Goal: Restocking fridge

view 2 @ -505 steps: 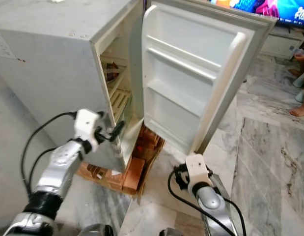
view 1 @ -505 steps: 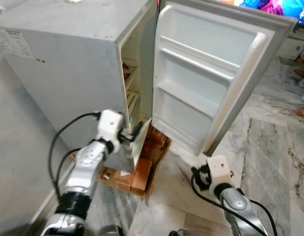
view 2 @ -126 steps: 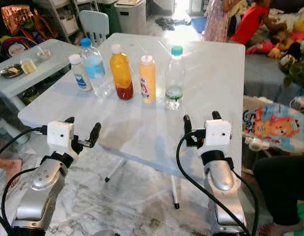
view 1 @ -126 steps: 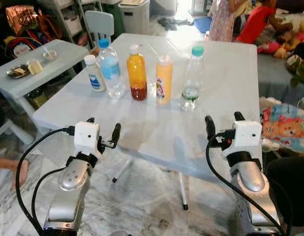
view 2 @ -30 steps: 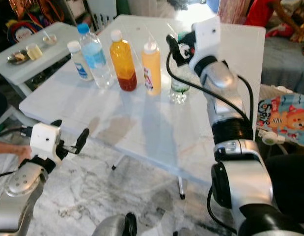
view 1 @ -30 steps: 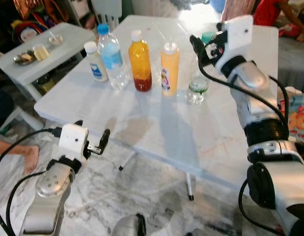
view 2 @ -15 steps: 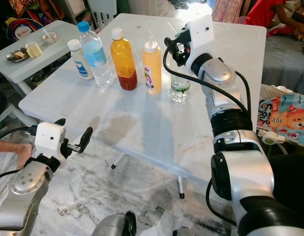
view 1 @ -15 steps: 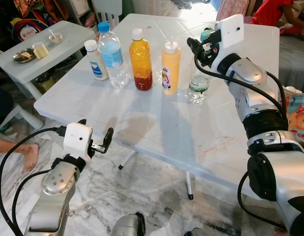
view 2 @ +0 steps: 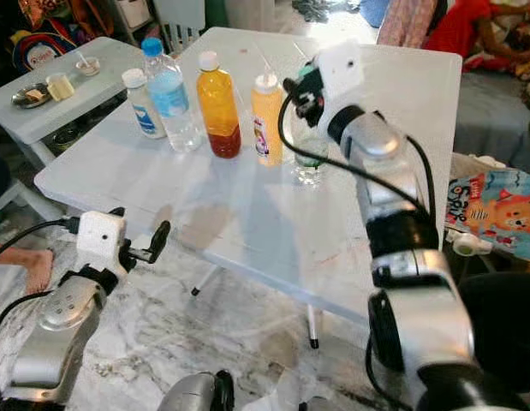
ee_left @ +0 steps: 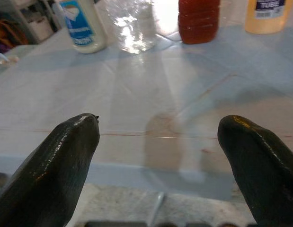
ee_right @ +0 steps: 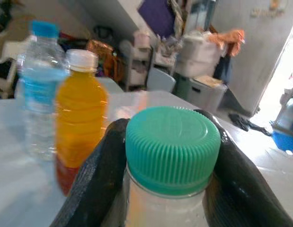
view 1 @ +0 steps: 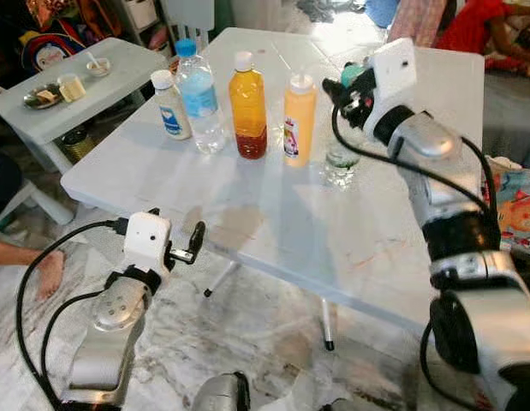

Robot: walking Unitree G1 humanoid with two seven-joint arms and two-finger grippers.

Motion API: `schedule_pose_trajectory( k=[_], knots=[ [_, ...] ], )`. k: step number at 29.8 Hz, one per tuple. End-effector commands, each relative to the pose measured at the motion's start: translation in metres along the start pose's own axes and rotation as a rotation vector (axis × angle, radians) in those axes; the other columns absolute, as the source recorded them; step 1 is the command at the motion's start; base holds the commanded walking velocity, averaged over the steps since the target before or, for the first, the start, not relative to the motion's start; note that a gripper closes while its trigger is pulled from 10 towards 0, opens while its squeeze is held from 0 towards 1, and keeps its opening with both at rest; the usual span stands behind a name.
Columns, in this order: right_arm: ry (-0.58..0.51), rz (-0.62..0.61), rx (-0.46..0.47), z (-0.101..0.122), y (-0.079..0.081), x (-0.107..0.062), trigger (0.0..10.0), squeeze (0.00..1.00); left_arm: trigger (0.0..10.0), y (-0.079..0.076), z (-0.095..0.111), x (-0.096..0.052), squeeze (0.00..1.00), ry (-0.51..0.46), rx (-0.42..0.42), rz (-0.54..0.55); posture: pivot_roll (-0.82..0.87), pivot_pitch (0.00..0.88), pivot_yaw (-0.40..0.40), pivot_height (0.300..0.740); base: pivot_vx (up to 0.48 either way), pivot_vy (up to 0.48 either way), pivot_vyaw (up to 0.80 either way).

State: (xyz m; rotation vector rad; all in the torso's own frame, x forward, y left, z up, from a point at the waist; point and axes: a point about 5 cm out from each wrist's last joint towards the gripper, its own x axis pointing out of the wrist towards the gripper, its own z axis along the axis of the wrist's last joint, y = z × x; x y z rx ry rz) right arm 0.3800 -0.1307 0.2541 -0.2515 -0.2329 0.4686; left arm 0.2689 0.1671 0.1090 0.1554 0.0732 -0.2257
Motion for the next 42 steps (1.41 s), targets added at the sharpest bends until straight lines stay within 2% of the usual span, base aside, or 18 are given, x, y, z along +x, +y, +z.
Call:
schedule_pose_trajectory(
  k=[1,3,7,8,9,12,13,14,16,19,23,30,33,37,40,41,42],
  knots=[
    [0.024,0.021,0.014,-0.004,0.009,-0.002,0.0,0.00,10.0,0.003,0.000,0.001,0.00,0.002,0.005,0.016,0.03,0.051,0.077,0.740,0.000,0.000,0.00],
    [0.002,0.037,0.042,-0.003,0.021,-0.012,0.0,0.00,10.0,0.003,0.000,0.003,0.00,-0.001,-0.006,0.017,0.03,0.046,0.073,0.740,0.000,0.000,0.00],
    [-0.001,0.052,0.053,-0.006,0.031,-0.024,0.0,0.00,10.0,0.003,-0.002,0.003,0.00,0.004,-0.016,0.022,0.02,0.042,0.067,0.740,0.000,0.000,0.00],
    [0.001,0.056,0.063,-0.008,0.033,-0.028,3.0,0.00,10.0,0.002,-0.002,0.003,0.00,0.006,-0.019,0.025,0.01,0.036,0.059,0.740,0.000,0.000,0.00],
    [0.013,0.058,0.065,-0.012,0.036,-0.034,10.0,0.00,10.0,0.003,-0.004,0.003,0.00,0.008,-0.024,0.033,0.01,0.031,0.052,0.740,0.000,0.251,0.00],
    [0.043,0.033,0.079,-0.020,0.043,-0.050,10.0,0.00,10.0,0.004,-0.008,0.001,0.00,0.016,-0.040,0.060,0.01,0.018,0.035,0.740,0.000,0.266,0.00],
    [0.037,-0.020,0.099,-0.020,0.045,-0.058,10.0,0.00,10.0,0.006,-0.010,0.000,0.00,0.019,-0.040,0.071,0.01,0.003,0.029,0.740,0.000,0.375,0.00],
    [0.037,-0.020,0.099,-0.020,0.045,-0.058,10.0,0.00,10.0,0.006,-0.010,0.000,0.00,0.019,-0.040,0.071,0.01,0.003,0.029,0.740,0.000,0.375,0.00],
    [0.057,-0.134,0.200,-0.029,0.046,-0.070,10.0,0.00,10.0,0.008,-0.012,-0.001,0.00,0.021,-0.044,0.080,0.01,0.000,0.026,0.740,0.000,0.412,0.00],
    [0.092,-0.177,0.176,-0.040,0.047,-0.079,10.0,0.00,10.0,0.007,-0.013,0.000,0.00,0.021,-0.044,0.080,0.00,0.000,0.027,0.740,0.000,0.461,0.00],
    [0.134,-0.258,0.216,-0.055,0.047,-0.096,10.0,0.00,10.0,0.005,-0.015,0.003,0.00,0.023,-0.059,0.076,-0.02,0.000,0.027,0.740,0.000,0.472,0.00],
    [0.203,-0.315,0.213,-0.074,0.045,-0.109,10.0,0.00,10.0,-0.001,-0.021,0.008,0.00,0.040,-0.065,0.042,-0.04,0.000,0.017,0.740,0.000,0.473,0.00],
    [0.257,-0.344,0.155,-0.089,0.045,-0.117,10.0,0.00,10.0,-0.002,-0.019,0.011,0.00,0.026,-0.071,0.050,-0.04,0.000,0.016,0.740,0.000,0.472,0.00],
    [0.248,-0.383,0.170,-0.096,0.046,-0.121,10.0,0.00,10.0,0.000,-0.018,0.013,0.00,0.008,-0.080,0.076,-0.04,0.000,0.019,0.740,0.000,0.472,0.00],
    [0.226,-0.380,0.122,-0.098,0.048,-0.123,10.0,0.00,10.0,0.000,-0.018,0.014,0.00,-0.001,-0.085,0.094,-0.04,0.000,0.013,0.740,0.000,0.472,0.00],
    [0.266,-0.382,0.125,-0.104,0.050,-0.125,10.0,0.00,10.0,-0.001,-0.019,0.014,0.00,0.001,-0.076,0.084,-0.04,0.000,0.013,0.740,0.000,0.472,0.00],
    [0.281,-0.353,0.197,-0.107,0.054,-0.126,10.0,0.00,10.0,-0.001,-0.020,0.013,0.00,0.002,-0.069,0.080,-0.04,0.000,0.014,0.740,0.000,0.472,0.00]
  ],
)
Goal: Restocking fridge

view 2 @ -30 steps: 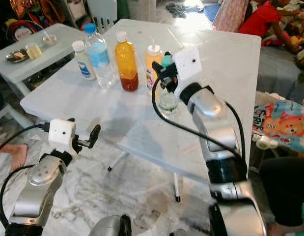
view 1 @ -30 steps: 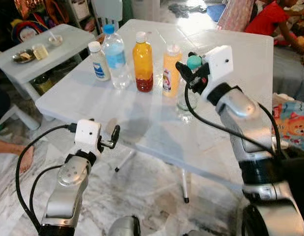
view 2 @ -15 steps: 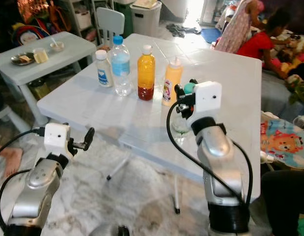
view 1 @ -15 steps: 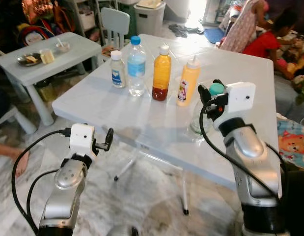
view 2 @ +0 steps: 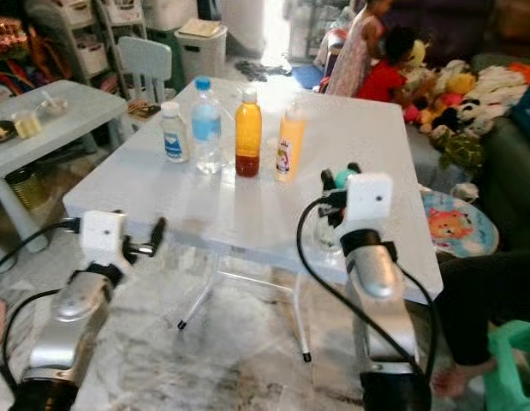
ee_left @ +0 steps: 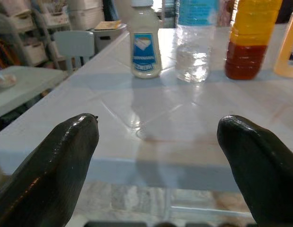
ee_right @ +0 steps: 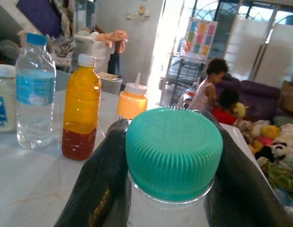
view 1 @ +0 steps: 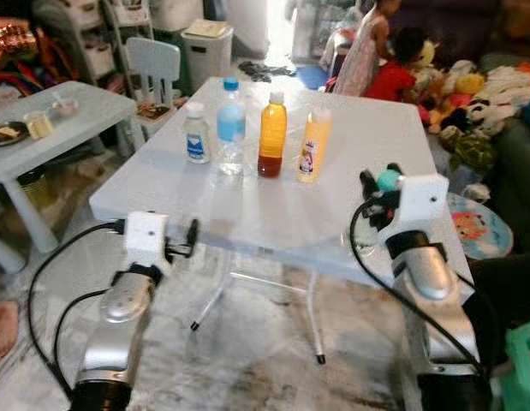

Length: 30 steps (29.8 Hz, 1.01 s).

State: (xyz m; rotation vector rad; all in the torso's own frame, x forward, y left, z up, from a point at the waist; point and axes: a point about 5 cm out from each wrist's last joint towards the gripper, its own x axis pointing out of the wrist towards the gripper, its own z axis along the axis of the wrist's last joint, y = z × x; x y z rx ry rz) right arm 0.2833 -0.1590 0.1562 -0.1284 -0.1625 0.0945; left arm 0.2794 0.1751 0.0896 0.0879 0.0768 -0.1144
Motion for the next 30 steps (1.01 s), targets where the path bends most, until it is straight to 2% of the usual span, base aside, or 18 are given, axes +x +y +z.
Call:
schedule_pose_trajectory(
  k=[1,2,4,6,11,17,26,30],
  knots=[
    [0.204,0.034,0.097,-0.038,0.003,-0.013,10.0,0.00,10.0,-0.009,-0.001,0.002,0.00,-0.001,0.004,-0.029,-0.04,0.000,0.015,0.740,0.000,0.472,0.00],
    [0.189,0.046,0.121,-0.037,0.004,-0.014,10.0,0.00,10.0,-0.009,-0.001,0.002,0.00,-0.001,0.004,-0.028,-0.04,0.000,0.016,0.740,0.000,0.472,0.00],
    [0.144,0.083,0.085,-0.034,0.008,-0.016,10.0,0.00,10.0,-0.007,-0.001,0.003,0.00,-0.002,0.007,-0.024,-0.04,0.000,0.018,0.740,0.000,0.472,0.00],
    [0.126,0.103,0.097,-0.033,0.011,-0.016,10.0,0.00,10.0,-0.006,0.000,0.004,0.00,-0.005,0.011,-0.022,-0.04,0.000,0.018,0.740,0.000,0.472,0.24],
    [0.096,0.150,0.086,-0.030,0.020,-0.015,10.0,0.00,10.0,-0.006,-0.001,0.004,0.00,-0.007,0.019,-0.023,-0.04,0.000,0.017,0.740,0.000,0.472,0.78],
    [0.084,0.172,0.112,-0.029,0.024,-0.014,10.0,0.00,10.0,-0.008,-0.001,0.004,0.00,-0.018,0.021,-0.021,-0.03,0.000,0.011,0.740,0.000,0.420,0.78],
    [0.075,0.234,0.171,-0.031,0.028,-0.017,10.0,0.00,10.0,-0.007,-0.002,0.001,0.00,-0.031,0.043,-0.017,-0.03,0.000,0.004,0.740,0.000,0.000,0.78],
    [0.084,0.236,0.192,-0.034,0.028,-0.019,10.0,0.00,10.0,-0.004,-0.008,-0.002,0.00,-0.020,0.083,-0.035,-0.04,0.000,0.002,0.740,0.000,0.000,0.78]
  ],
)
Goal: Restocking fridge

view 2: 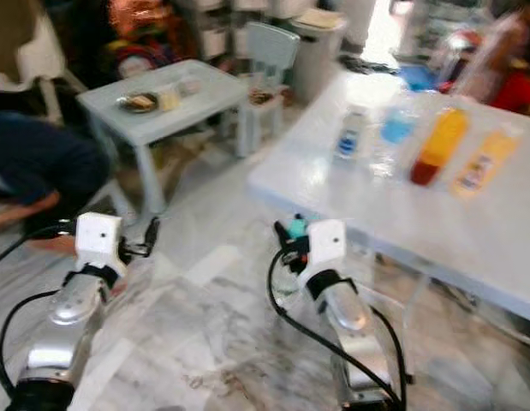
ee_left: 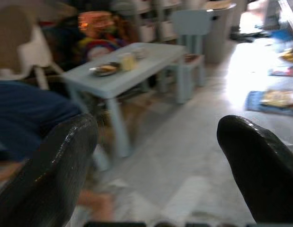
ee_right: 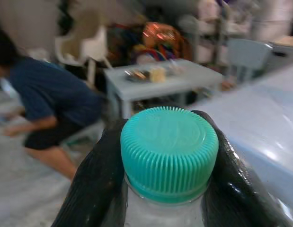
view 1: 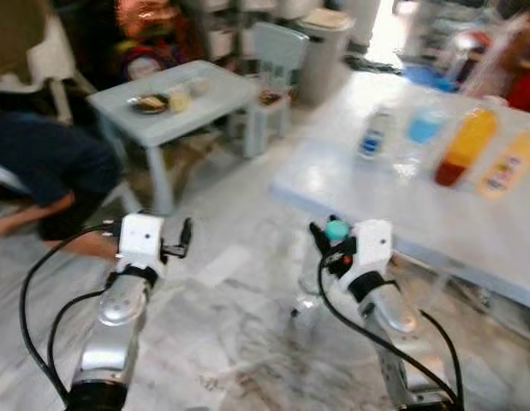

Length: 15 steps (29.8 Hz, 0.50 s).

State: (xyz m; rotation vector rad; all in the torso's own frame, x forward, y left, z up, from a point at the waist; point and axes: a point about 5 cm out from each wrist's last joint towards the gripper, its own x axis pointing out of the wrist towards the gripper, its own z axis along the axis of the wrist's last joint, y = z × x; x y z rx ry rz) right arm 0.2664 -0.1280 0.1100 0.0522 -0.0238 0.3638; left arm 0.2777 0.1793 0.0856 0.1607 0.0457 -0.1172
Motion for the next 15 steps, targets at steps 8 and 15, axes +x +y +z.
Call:
schedule_pose_trajectory(
  k=[8,15],
  knots=[
    [-0.025,-0.011,-0.024,0.0037,-0.0089,-0.0015,10.0,0.00,10.0,-0.0090,-0.0078,0.0005,0.00,0.013,0.009,-0.035,-0.04,0.000,-0.003,0.740,0.000,0.000,0.77],
    [-0.027,-0.013,-0.033,0.0044,-0.0138,0.0020,10.0,0.00,10.0,-0.0144,-0.0092,0.0001,0.00,0.009,0.008,-0.047,-0.04,0.000,-0.002,0.740,0.000,0.000,0.77]
  ],
)
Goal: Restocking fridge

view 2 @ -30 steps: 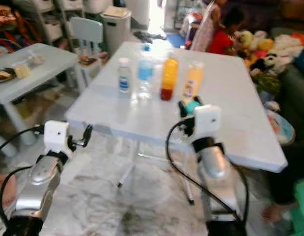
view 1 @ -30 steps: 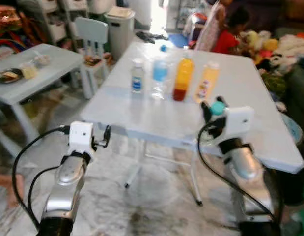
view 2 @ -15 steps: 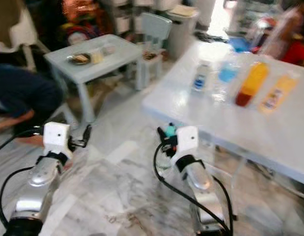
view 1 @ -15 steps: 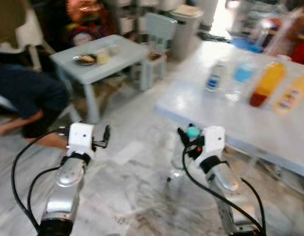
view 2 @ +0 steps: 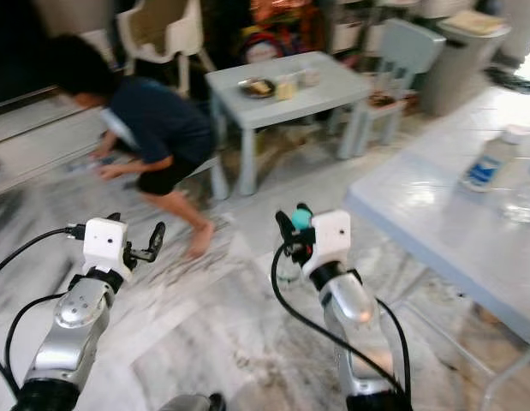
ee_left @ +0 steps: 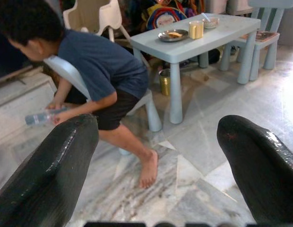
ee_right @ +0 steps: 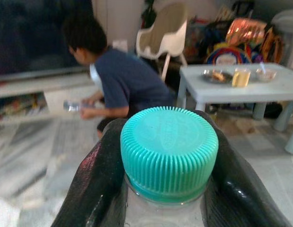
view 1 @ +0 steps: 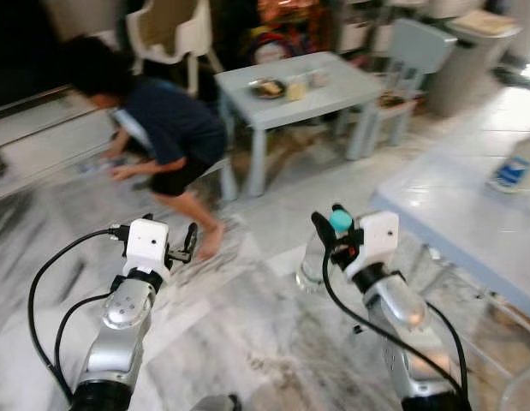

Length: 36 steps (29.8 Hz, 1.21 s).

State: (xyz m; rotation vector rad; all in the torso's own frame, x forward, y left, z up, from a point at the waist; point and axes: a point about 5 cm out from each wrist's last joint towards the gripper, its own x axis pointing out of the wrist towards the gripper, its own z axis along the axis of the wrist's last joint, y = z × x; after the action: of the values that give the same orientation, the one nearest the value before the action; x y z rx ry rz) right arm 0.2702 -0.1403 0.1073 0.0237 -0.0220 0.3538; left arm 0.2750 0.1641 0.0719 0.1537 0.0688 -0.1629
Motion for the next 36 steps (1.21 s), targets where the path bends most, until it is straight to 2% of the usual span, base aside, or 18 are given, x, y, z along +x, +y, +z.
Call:
schedule_pose_trajectory(
  k=[1,10,20,23,25,27,31,36],
  knots=[
    [-0.034,-0.003,-0.005,0.006,-0.001,0.003,10.0,0.00,10.0,0.003,0.002,0.000,0.00,-0.010,0.016,0.000,-0.03,0.000,-0.002,0.740,0.000,0.000,0.77],
    [-0.035,0.021,-0.015,0.004,0.006,0.005,10.0,0.00,10.0,0.005,0.005,0.002,0.00,-0.025,0.020,0.003,-0.03,0.000,0.000,0.740,0.000,0.000,0.77],
    [-0.050,0.022,-0.045,0.008,0.003,0.011,10.0,0.00,10.0,0.005,0.015,0.010,0.00,-0.060,0.034,-0.005,-0.01,0.000,-0.002,0.740,0.000,0.000,0.77],
    [-0.050,0.011,-0.043,0.009,0.000,0.012,10.0,0.00,10.0,0.006,0.017,0.013,0.00,-0.059,0.062,-0.006,0.01,0.000,-0.011,0.740,0.000,0.000,0.77],
    [-0.046,0.015,-0.039,0.006,0.004,0.012,10.0,0.00,10.0,0.016,0.012,0.006,0.00,-0.040,0.051,0.039,0.01,0.000,0.002,0.740,0.000,0.000,0.77],
    [-0.043,0.022,-0.039,0.004,0.006,0.011,10.0,0.00,10.0,0.018,0.007,0.001,0.00,-0.028,0.045,0.053,0.01,0.000,-0.001,0.740,0.000,0.000,0.77],
    [-0.035,0.013,-0.037,0.000,0.006,0.010,10.0,0.00,10.0,0.011,-0.002,-0.010,0.00,-0.007,0.046,0.041,0.02,0.000,0.000,0.740,0.000,0.000,0.77],
    [-0.025,-0.010,-0.033,-0.004,0.004,0.008,10.0,0.00,10.0,-0.001,-0.006,-0.008,0.00,0.005,0.049,0.020,0.01,0.000,0.003,0.740,0.000,0.000,0.77]
  ],
)
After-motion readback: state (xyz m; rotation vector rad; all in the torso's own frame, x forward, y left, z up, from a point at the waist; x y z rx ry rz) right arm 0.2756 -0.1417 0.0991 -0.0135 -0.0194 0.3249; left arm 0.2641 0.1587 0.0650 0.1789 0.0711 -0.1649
